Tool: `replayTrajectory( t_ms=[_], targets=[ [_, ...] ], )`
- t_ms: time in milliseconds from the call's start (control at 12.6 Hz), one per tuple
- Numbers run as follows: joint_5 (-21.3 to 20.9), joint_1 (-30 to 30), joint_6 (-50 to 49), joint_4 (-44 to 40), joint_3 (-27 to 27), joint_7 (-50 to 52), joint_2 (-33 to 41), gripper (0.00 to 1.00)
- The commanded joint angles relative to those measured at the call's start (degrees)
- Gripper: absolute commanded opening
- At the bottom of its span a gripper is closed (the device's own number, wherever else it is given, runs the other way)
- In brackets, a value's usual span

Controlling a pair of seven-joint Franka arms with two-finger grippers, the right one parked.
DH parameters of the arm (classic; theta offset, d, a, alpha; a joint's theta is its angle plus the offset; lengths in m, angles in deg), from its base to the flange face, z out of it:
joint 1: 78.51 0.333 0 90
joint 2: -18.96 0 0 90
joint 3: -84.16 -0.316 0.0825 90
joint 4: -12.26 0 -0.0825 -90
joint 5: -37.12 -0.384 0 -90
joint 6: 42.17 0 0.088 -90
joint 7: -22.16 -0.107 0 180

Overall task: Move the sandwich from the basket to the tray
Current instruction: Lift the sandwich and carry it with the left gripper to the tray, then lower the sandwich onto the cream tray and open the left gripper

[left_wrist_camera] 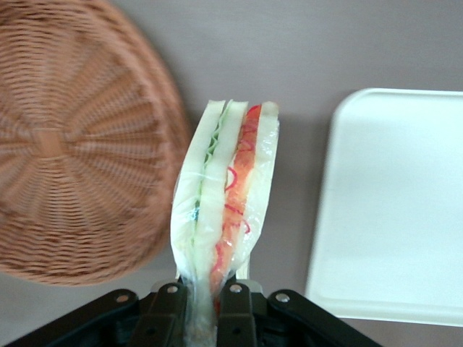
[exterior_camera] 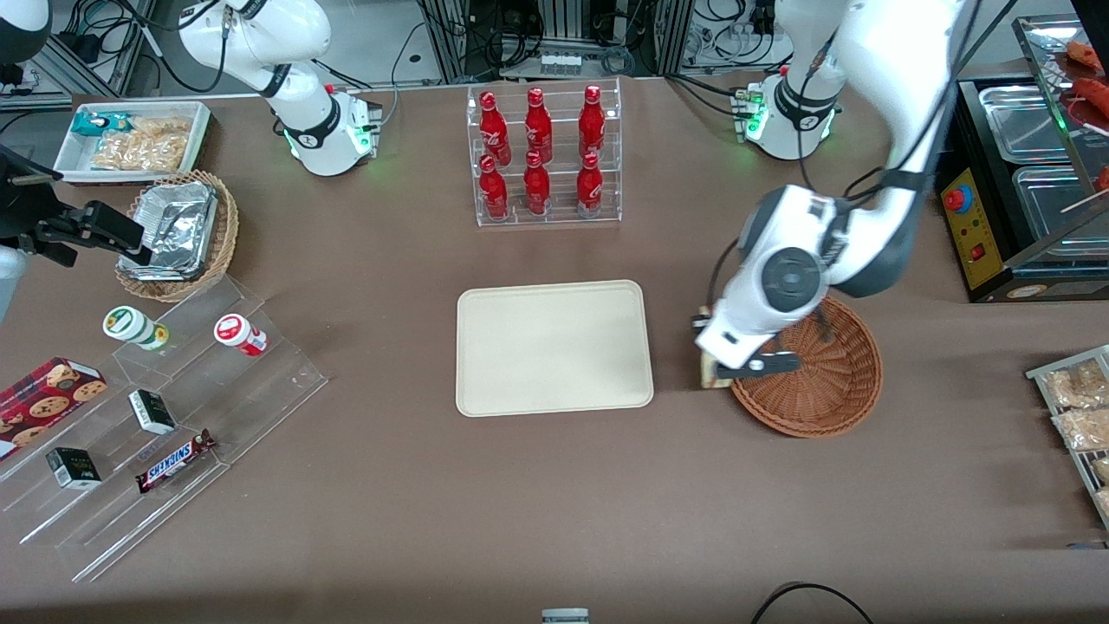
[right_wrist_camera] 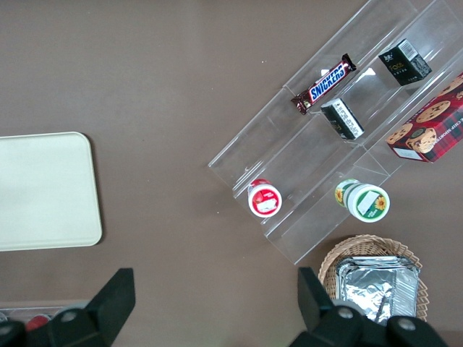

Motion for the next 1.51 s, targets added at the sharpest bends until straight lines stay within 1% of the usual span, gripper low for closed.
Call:
replayTrajectory(
  t_ms=[0, 478, 637, 796, 1035, 1274, 1434],
  targets=[
    [0.22, -5.45, 1.23, -6.28, -0.48, 6.52, -5.26, 0.08],
    [0.04, -15.48, 2.21, -19.45, -0.48, 20.15, -16.59, 0.07],
    [-0.13, -17.94, 3.52, -22.01, -0.48, 23.85, -19.15, 0.07],
    [-0.48, -20.23, 6.85, -22.81, -0.57, 26.67, -21.00, 0.07],
    [-0.40, -20.85, 8.10, -24.65, -0.57, 27.29, -22.85, 0.07],
    [-0.66, -21.73, 8.19, -24.66, -0.66, 27.03, -22.94, 0.08],
    [-1.71, -21.73, 8.19, -24.66, -0.66, 26.94, -23.03, 0.09]
  ],
)
